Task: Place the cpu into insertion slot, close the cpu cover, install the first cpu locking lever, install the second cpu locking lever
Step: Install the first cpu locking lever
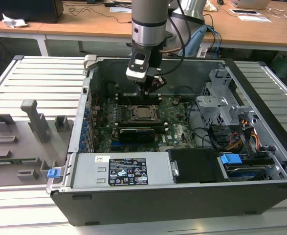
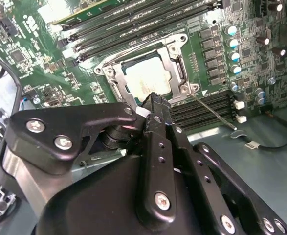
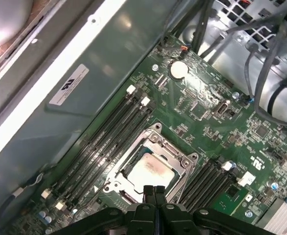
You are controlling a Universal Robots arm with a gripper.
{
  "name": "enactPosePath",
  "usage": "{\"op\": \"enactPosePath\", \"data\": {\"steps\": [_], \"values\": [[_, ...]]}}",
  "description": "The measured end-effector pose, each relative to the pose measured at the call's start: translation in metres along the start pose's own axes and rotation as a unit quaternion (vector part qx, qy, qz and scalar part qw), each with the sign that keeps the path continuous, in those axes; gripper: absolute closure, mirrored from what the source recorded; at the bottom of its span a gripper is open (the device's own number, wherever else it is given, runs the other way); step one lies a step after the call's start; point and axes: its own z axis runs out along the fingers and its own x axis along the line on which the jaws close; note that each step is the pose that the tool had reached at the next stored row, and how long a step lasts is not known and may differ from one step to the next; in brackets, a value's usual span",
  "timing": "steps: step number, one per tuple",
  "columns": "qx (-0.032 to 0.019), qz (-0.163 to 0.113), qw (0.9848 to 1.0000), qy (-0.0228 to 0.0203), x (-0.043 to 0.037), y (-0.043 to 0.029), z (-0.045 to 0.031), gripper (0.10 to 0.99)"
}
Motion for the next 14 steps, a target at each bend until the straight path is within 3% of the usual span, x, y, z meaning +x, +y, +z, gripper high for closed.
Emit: {"op": "enactPosePath", "data": {"steps": [7, 14], "values": [[-0.0004, -0.037, 0.9993, 0.0012, 0.0000, 0.0000, 0.0000, 0.980], [-0.0008, -0.075, 0.9972, 0.0025, 0.0000, 0.0000, 0.0000, 0.980]]}}
